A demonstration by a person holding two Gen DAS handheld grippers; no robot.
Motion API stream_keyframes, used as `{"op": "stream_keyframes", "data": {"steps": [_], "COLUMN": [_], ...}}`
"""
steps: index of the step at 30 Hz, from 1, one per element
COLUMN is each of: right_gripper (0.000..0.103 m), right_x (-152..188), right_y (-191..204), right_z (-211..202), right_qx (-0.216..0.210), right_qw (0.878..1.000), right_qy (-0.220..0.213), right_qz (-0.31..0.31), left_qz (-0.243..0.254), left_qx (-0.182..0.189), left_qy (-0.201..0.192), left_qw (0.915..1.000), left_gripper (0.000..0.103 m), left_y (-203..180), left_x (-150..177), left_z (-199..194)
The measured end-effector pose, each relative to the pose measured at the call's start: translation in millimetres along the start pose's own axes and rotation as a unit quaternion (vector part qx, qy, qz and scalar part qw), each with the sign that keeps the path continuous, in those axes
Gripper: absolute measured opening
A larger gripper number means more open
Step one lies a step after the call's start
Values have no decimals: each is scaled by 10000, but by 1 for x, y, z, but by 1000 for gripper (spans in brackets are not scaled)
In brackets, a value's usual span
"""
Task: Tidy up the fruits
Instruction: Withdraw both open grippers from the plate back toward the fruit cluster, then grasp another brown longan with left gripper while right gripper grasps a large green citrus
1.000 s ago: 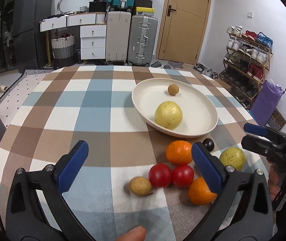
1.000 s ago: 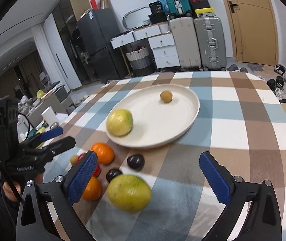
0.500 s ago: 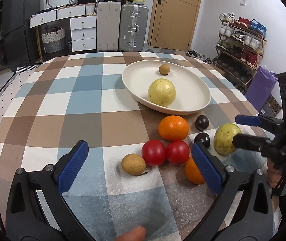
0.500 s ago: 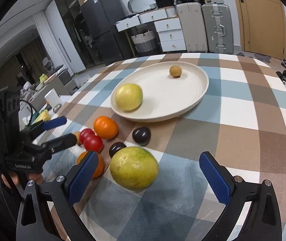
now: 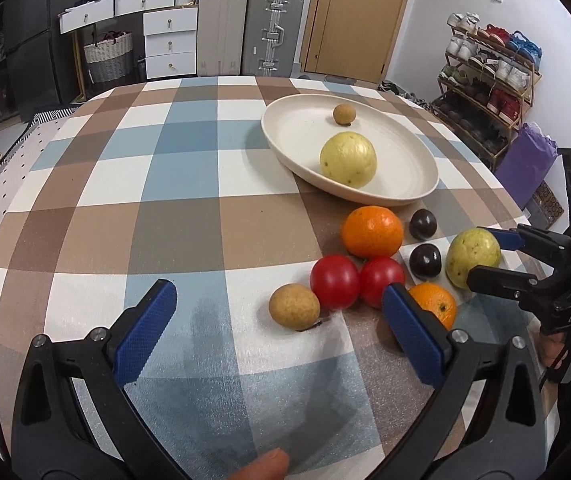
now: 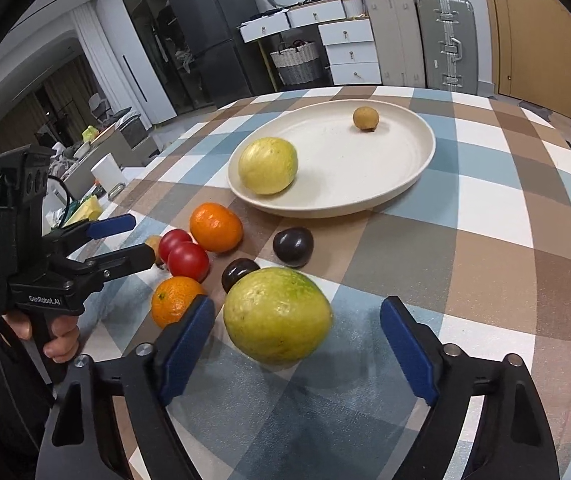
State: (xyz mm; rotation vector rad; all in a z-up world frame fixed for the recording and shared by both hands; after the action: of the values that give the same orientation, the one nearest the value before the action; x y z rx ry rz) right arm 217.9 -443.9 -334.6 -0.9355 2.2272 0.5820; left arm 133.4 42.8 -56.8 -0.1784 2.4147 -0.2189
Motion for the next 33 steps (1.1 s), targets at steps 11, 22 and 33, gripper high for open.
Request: {"op": "stream_keyframes", "data": {"steps": [11, 22, 33], "right_gripper": [78, 76, 76], "right_x": [1, 1, 1], "right_y": [4, 5, 5], "right_z": [2, 2, 3], "right_qx": [-144, -184, -235], "right_qw": [9999, 9998, 9997], "right_qy": [49, 44, 52], "right_qz": [-53, -59, -67], "left_qz": [85, 94, 343], "left_qx": [-31, 243, 276], "left_qy": [267, 348, 291], "left_qw": [9996, 9991, 9986], "left_gripper": [96, 66, 35], "left_y": [3, 6, -4], "left_x": [2, 3, 7], "left_z": [11, 13, 11]}}
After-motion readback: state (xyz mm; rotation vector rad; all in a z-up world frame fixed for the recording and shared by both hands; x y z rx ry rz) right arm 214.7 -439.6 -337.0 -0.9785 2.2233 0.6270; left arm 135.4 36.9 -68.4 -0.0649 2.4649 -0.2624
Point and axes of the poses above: each gripper's, at about its wrist camera, not at the fingertips, and z roughly the way its jaws point, y to its left, x to its underside, the point moved 2 cm from there along z, roughly the way its jaws point, and after that the axes turned 6 degrees about -z, right-handed, at the moved point
